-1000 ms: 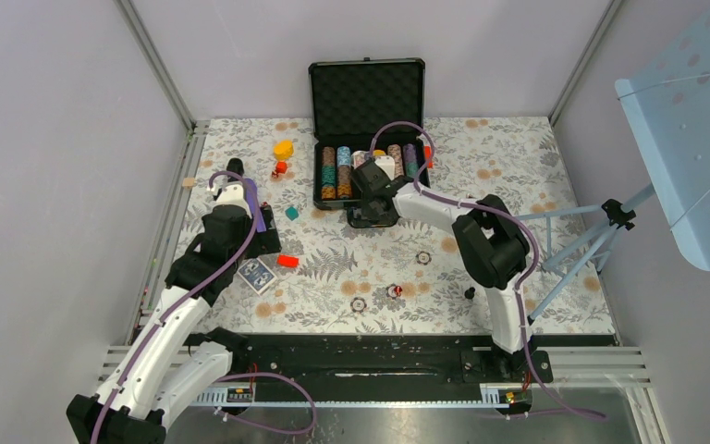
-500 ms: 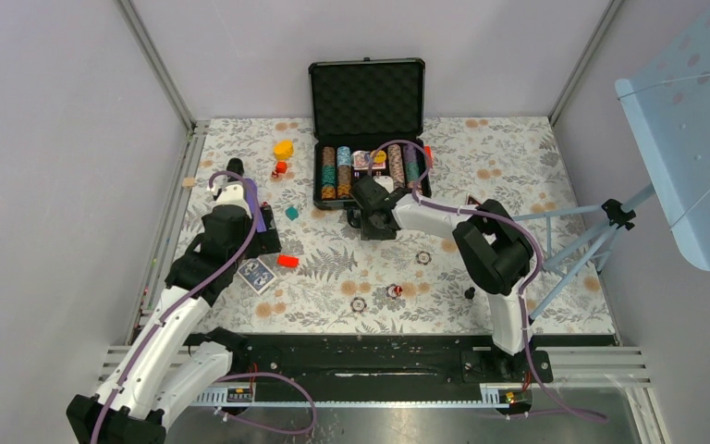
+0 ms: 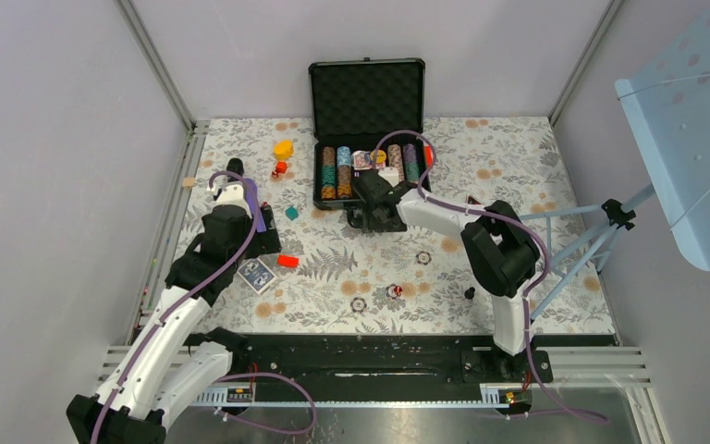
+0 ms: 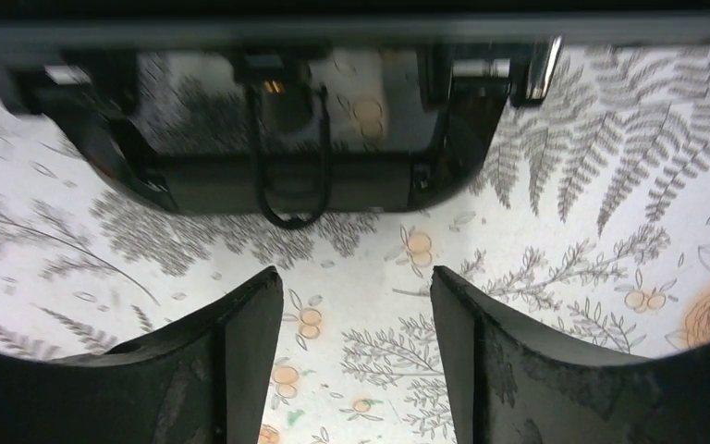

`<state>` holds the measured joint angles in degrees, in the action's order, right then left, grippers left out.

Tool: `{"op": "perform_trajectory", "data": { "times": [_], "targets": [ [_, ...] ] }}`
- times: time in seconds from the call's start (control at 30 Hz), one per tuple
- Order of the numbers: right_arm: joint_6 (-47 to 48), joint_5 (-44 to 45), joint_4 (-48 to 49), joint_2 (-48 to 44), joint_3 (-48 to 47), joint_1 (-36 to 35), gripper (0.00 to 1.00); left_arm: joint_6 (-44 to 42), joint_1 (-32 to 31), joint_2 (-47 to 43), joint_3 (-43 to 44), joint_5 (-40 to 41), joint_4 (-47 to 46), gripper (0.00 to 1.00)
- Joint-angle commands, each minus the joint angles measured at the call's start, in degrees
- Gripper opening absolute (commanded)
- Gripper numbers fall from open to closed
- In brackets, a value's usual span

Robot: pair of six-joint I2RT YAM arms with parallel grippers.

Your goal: Pack up texas hold em set

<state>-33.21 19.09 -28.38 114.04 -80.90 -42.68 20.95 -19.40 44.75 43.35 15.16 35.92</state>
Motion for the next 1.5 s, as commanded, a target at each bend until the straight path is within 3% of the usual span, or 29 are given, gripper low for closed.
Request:
{"op": "perform_trajectory", "data": {
  "times": [0.0, 0.33, 0.47, 0.53, 0.77, 1.0, 1.13, 1.47],
  "targets": [
    [1.17, 1.20, 2.96, -1.16, -5.46, 2.06, 0.67, -0.73, 0.25, -0.19, 0.15, -0.71, -2.31, 0.99],
    [2.95, -1.83, 0.33, 8.83, -15.45, 3.14, 0.67, -0.74, 0.24, -0.02, 0.17, -0.80, -2.35, 0.99],
    [1.40, -3.27, 0.09, 10.92, -14.98, 3.17, 0.65, -0.74, 0.24, -0.02, 0.16, -0.76, -2.36, 0.99],
    [0.02, -3.61, 0.78, 10.79, -13.43, 3.20, 0.56, -0.74, 0.25, 0.06, 0.15, -0.88, -2.35, 0.99],
    [-3.09, -2.82, 2.49, 8.90, -8.58, 3.21, 0.44, -0.82, 0.25, -0.01, 0.15, -1.00, -2.41, 0.99],
    [-2.24, -1.88, -2.86, 9.49, -10.82, 2.71, 0.46, -0.82, 0.24, -0.02, 0.14, -0.96, -2.43, 0.99],
    [-1.12, -4.83, -6.77, 11.44, -12.90, 2.68, 0.35, -0.82, 0.25, -0.10, 0.07, -0.90, -2.44, 0.99],
    [-0.27, -4.20, -6.87, 8.98, -8.40, 0.69, 0.43, -0.86, 0.28, -0.02, 0.13, -0.90, -2.50, 0.99]
  ]
}}
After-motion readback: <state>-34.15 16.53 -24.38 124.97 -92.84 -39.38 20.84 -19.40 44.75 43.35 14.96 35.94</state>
